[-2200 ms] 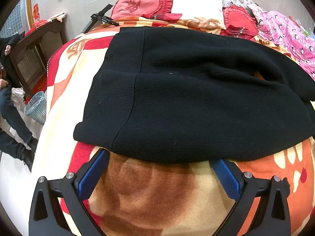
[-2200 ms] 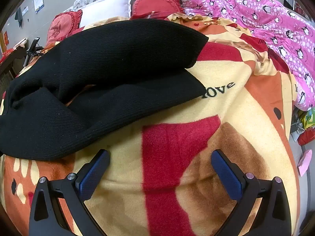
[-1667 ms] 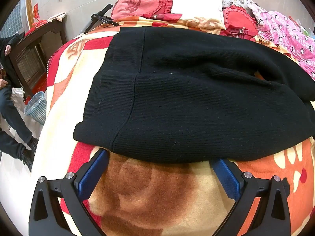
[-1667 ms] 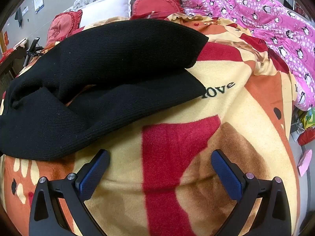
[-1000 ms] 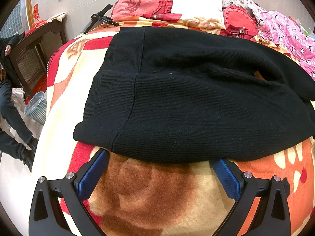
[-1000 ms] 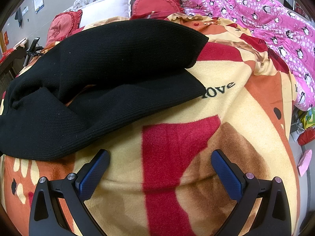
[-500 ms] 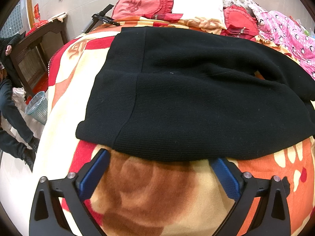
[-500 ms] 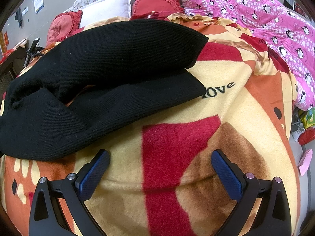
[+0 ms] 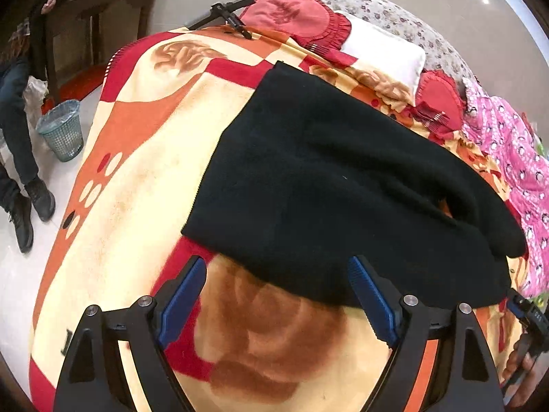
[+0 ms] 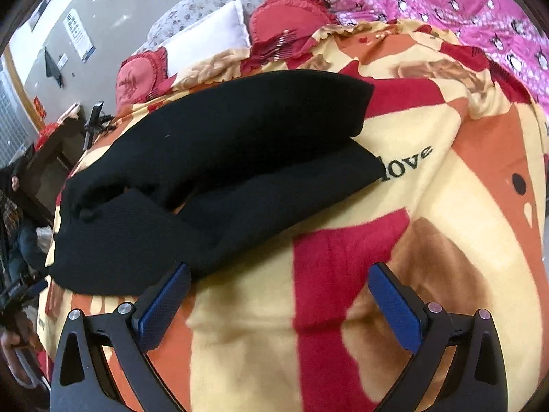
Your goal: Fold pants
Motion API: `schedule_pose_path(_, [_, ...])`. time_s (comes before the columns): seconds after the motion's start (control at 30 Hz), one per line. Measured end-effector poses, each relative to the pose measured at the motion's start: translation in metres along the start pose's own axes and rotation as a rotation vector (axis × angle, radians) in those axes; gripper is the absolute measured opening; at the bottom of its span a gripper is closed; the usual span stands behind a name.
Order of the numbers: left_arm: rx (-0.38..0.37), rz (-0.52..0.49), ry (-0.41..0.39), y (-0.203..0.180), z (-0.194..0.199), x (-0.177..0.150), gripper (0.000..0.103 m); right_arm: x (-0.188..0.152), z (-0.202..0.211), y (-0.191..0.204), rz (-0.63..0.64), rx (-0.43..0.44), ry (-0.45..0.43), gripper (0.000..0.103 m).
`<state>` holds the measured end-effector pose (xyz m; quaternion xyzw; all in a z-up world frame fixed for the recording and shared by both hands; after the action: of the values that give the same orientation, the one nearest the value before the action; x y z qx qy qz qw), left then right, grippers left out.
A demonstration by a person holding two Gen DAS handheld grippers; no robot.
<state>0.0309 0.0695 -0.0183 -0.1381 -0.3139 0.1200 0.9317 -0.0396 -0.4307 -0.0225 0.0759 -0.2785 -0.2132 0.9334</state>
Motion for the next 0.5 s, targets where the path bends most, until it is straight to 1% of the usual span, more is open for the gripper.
schedule_pose_path(0.07, [0.02,0.017,0.014,0.0,-0.004,-0.004,0.085,0.007,-0.006,-0.002,-0.028,0.022,-0.005,0.103])
schedule_pose_path(0.1, [0.017,0.033,0.016,0.002,-0.007,-0.004,0.085,0.009,-0.008,-0.003,-0.041,0.026,-0.02,0.102])
schedule_pose_path(0.17, [0.018,0.057,-0.014,0.002,-0.011,0.001,0.085,0.016,-0.015,-0.007,-0.07,0.038,-0.019,0.103])
schedule_pose_path(0.23, [0.023,0.074,-0.017,0.001,-0.018,0.006,0.086,0.023,-0.02,-0.008,-0.075,0.035,-0.038,0.103])
schedule_pose_path(0.3, [0.012,0.08,-0.016,-0.003,-0.025,0.009,0.086,0.029,-0.025,-0.008,-0.075,0.039,-0.042,0.1])
schedule_pose_path(0.33, [0.001,0.079,-0.02,-0.005,-0.028,0.011,0.086,0.032,-0.027,-0.007,-0.079,0.051,-0.046,0.091])
schedule_pose_path(0.37, [-0.01,0.08,-0.021,-0.006,-0.031,0.013,0.085,0.034,-0.031,-0.006,-0.085,0.071,-0.045,0.075])
schedule_pose_path(0.4, [-0.021,0.082,-0.022,-0.007,-0.034,0.015,0.082,0.035,-0.035,-0.005,-0.088,0.083,-0.041,0.067])
schedule_pose_path(0.43, [-0.039,0.087,-0.027,-0.007,-0.037,0.017,0.076,0.036,-0.037,-0.004,-0.089,0.085,-0.041,0.054])
schedule_pose_path(0.47, [-0.054,0.095,-0.033,-0.006,-0.041,0.02,0.06,0.037,-0.039,-0.003,-0.086,0.084,-0.047,0.039])
schedule_pose_path(0.5, [-0.047,0.099,-0.032,-0.004,-0.044,0.022,0.038,0.037,-0.041,-0.002,-0.084,0.098,-0.049,0.031])
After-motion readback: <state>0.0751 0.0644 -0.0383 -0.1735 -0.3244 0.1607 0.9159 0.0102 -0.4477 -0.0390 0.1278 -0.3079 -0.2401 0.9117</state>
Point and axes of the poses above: each gripper's, at about its wrist camera, not at the fingertips, and z roughly against the way its jaws point, y to its left, x to its top, the point moved 5 cm from there along -z, roughly the way its jaws point, and after that the axes turned 4 degrees about -x, right-handed, at the moved point
